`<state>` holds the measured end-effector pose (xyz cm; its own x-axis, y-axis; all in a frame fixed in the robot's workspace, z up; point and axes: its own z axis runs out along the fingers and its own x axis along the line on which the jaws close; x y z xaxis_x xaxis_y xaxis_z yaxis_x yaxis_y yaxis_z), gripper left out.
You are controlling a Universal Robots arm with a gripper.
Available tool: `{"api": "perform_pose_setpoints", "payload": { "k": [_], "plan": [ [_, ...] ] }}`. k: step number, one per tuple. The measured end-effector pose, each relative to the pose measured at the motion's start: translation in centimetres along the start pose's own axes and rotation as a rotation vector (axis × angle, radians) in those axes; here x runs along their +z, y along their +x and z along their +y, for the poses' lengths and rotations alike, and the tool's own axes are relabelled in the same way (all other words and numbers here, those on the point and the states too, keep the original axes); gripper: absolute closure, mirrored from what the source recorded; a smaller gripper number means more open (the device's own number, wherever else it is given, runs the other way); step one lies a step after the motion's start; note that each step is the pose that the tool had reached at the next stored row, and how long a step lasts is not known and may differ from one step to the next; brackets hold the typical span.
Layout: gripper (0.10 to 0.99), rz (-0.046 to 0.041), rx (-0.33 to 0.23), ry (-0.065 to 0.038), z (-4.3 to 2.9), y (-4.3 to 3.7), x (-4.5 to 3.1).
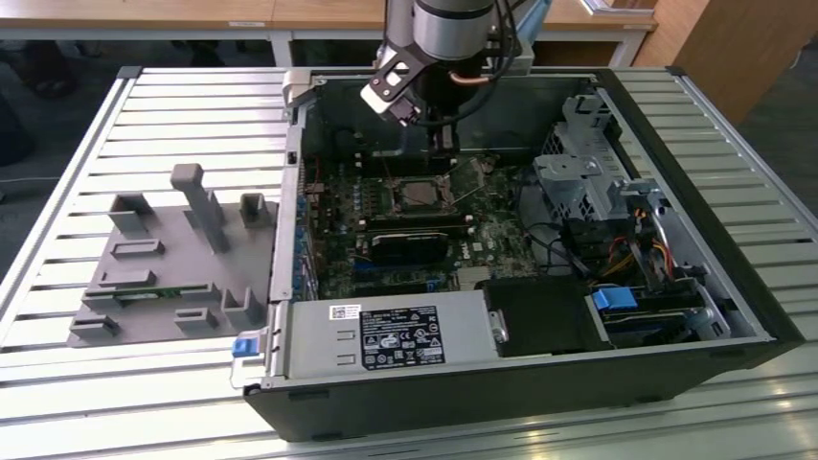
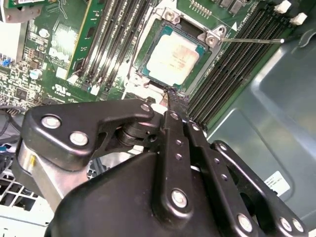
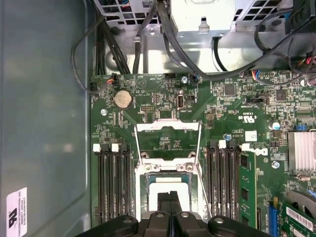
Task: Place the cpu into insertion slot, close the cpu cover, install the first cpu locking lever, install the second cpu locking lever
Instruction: 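Close the cpu cover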
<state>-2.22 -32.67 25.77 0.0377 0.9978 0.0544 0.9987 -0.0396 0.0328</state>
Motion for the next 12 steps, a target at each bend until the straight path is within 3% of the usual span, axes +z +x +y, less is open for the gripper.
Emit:
{"api": "perform_pose_setpoints", "payload": {
  "k": [6, 12],
  "plan": [
    [0.98, 0.0001, 0.0, 0.0, 0.06, -0.33, -0.01],
    [0.98, 0.0016, 0.0, 0.004, 2.02, -0.26, 0.06]
  ]
}}
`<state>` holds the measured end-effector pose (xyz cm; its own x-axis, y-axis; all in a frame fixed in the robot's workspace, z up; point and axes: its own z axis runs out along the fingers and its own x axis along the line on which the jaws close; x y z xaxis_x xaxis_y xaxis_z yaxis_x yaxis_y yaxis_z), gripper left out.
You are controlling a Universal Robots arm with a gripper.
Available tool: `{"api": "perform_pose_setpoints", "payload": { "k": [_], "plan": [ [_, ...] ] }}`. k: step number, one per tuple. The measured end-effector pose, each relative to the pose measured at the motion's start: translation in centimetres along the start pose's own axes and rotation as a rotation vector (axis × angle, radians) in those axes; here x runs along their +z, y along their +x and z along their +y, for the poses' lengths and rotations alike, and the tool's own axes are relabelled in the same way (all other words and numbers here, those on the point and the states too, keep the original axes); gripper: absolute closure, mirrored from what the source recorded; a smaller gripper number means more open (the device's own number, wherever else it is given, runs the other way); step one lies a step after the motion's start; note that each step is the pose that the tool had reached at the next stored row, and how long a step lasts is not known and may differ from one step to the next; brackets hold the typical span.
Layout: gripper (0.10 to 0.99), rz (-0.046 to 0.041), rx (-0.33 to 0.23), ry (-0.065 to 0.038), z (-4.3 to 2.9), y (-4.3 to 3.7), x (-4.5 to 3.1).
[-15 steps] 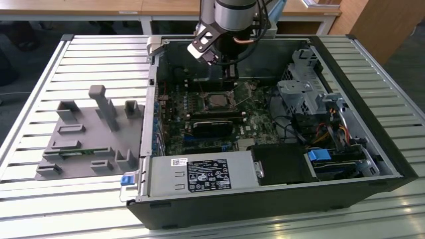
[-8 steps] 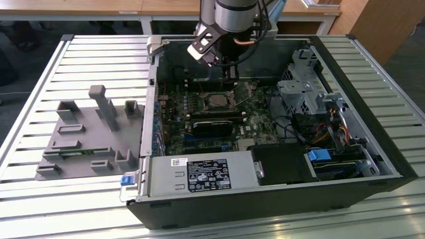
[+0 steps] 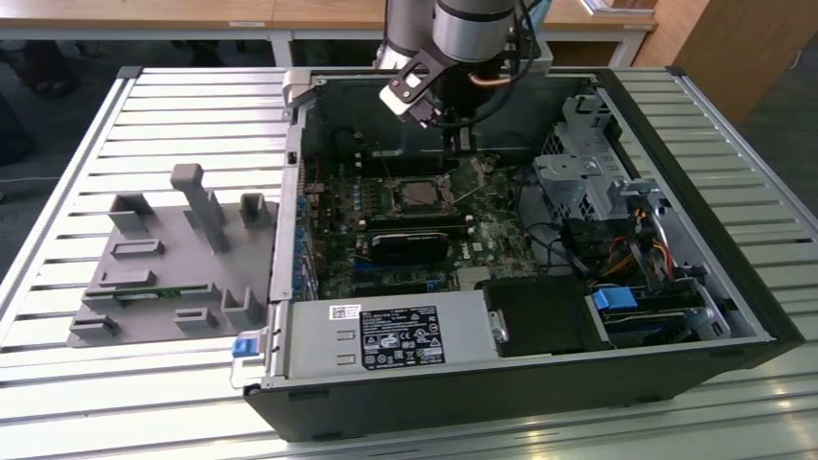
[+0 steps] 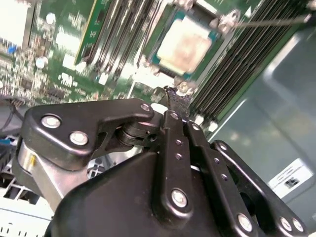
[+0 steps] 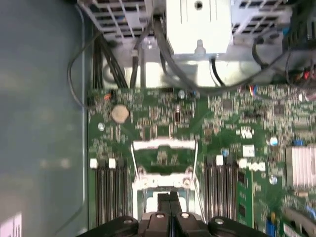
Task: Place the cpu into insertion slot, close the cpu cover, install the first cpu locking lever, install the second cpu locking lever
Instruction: 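Close the cpu cover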
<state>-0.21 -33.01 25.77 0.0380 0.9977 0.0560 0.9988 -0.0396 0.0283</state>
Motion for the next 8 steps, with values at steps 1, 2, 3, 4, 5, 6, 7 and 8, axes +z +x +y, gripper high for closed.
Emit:
{"api": "perform_pose_setpoints", "payload": {
  "k": [1, 2, 3, 4, 5, 6, 7, 8],
  "plan": [
    [0.98, 0.0003, 0.0, 0.001, 0.37, 0.02, 0.01],
    [0.98, 0.0011, 0.0, 0.001, 0.68, 0.03, 0.02],
    [0.98, 0.0041, 0.0, 0.002, 0.97, 0.04, 0.03],
    [0.98, 0.0091, 0.001, 0.004, 1.22, 0.05, 0.04],
    [0.98, 0.0188, 0.001, 0.006, 1.43, 0.06, 0.05],
    [0.98, 0.0311, 0.001, 0.007, 1.58, 0.06, 0.07],
    [0.98, 0.0386, 0.001, 0.007, 1.68, 0.05, 0.1],
    [0.98, 0.0393, 0.0, 0.007, 1.74, 0.06, 0.13]
  ]
}}
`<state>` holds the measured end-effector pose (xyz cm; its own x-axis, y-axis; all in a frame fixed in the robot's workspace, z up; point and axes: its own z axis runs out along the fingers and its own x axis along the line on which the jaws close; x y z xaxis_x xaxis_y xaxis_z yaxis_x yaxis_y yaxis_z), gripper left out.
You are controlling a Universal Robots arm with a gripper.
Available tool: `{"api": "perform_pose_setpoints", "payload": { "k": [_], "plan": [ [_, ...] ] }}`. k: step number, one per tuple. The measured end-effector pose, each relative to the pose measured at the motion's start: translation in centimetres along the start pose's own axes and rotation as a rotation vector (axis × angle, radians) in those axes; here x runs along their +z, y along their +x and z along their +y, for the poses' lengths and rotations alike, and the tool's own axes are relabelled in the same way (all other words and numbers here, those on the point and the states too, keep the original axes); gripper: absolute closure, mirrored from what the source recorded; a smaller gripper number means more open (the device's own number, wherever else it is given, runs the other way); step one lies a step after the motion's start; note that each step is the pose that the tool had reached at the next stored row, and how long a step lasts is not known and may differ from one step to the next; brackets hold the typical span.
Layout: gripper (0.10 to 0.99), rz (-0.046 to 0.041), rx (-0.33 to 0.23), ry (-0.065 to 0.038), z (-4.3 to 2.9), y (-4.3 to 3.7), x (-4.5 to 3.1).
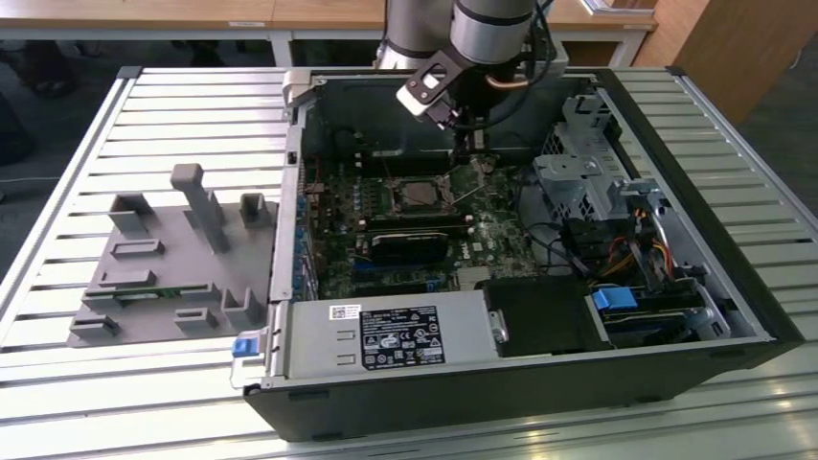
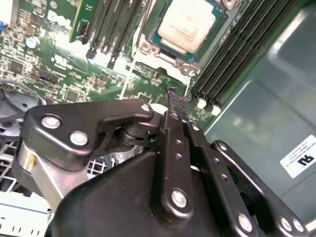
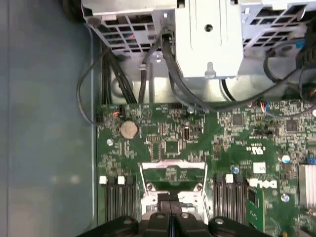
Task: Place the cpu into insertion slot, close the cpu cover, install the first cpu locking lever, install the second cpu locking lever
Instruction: 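Close the cpu cover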
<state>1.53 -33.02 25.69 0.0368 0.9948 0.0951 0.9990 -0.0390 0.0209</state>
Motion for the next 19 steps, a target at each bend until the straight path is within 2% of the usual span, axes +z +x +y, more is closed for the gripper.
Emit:
{"api": "perform_pose_setpoints", "payload": {
  "k": [4, 6, 7, 14, 19],
  "plan": [
    [0.98, 0.0009, -0.042, 0.004, 0.24, 0.0, 0.09],
    [0.98, 0.0009, -0.052, 0.005, 0.71, 0.01, 0.17],
    [0.98, 0.001, -0.052, 0.005, 1.49, 0.03, 0.23],
    [0.98, 0.001, -0.053, 0.005, 2.91, 0.08, 0.33],
    [0.98, 0.0009, -0.053, 0.005, 3.57, 0.15, 0.41]
  ]
}}
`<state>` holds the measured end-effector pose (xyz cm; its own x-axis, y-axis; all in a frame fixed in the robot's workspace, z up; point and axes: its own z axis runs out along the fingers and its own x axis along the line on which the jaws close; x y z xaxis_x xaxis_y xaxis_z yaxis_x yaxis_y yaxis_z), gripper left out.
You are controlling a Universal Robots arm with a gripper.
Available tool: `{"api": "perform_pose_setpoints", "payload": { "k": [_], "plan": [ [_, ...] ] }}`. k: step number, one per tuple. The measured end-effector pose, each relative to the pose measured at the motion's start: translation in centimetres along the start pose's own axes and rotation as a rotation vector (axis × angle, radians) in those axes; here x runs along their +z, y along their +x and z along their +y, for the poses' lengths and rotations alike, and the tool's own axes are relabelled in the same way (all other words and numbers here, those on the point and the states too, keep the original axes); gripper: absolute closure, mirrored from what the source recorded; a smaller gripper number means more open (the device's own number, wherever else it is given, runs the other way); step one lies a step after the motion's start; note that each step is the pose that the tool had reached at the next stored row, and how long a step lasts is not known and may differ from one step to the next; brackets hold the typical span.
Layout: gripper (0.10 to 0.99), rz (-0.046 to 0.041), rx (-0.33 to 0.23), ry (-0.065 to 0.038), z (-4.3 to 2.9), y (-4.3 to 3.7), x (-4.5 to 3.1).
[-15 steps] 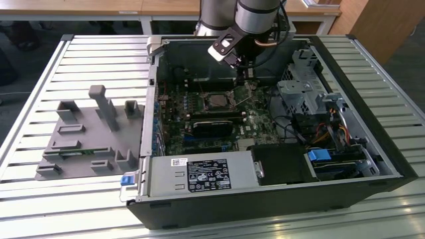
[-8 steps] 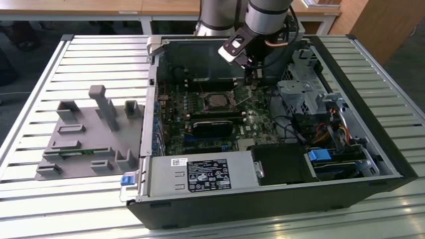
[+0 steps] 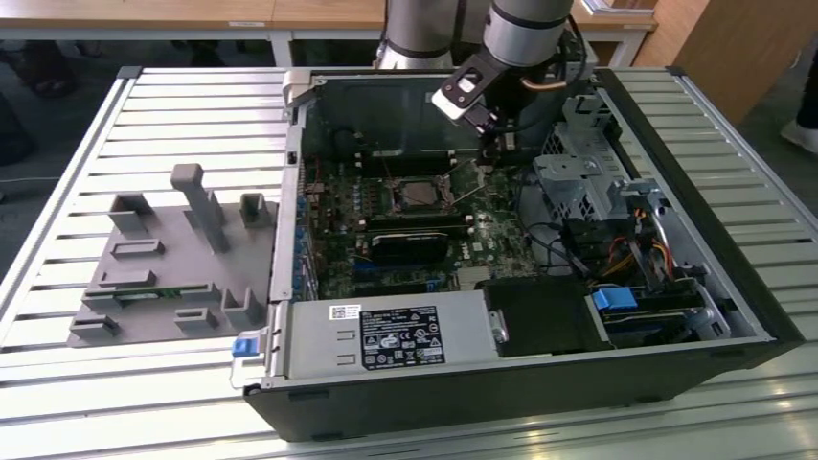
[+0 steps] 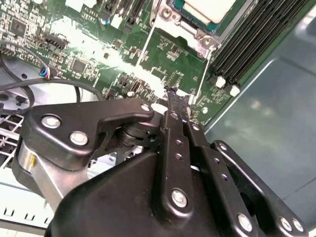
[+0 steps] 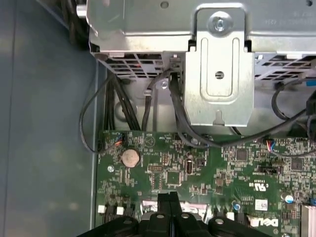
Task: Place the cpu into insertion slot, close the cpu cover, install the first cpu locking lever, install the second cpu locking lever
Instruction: 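Close the cpu cover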
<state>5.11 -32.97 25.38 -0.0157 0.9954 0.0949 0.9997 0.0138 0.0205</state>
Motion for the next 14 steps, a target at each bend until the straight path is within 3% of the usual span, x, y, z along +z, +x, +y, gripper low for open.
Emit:
{"api": "perform_pose_setpoints", "payload": {
  "k": [14],
  "plan": [
    [0.98, 0.0001, 0.0, 0.0, 1.42, 0.03, 0.42]
  ]
}}
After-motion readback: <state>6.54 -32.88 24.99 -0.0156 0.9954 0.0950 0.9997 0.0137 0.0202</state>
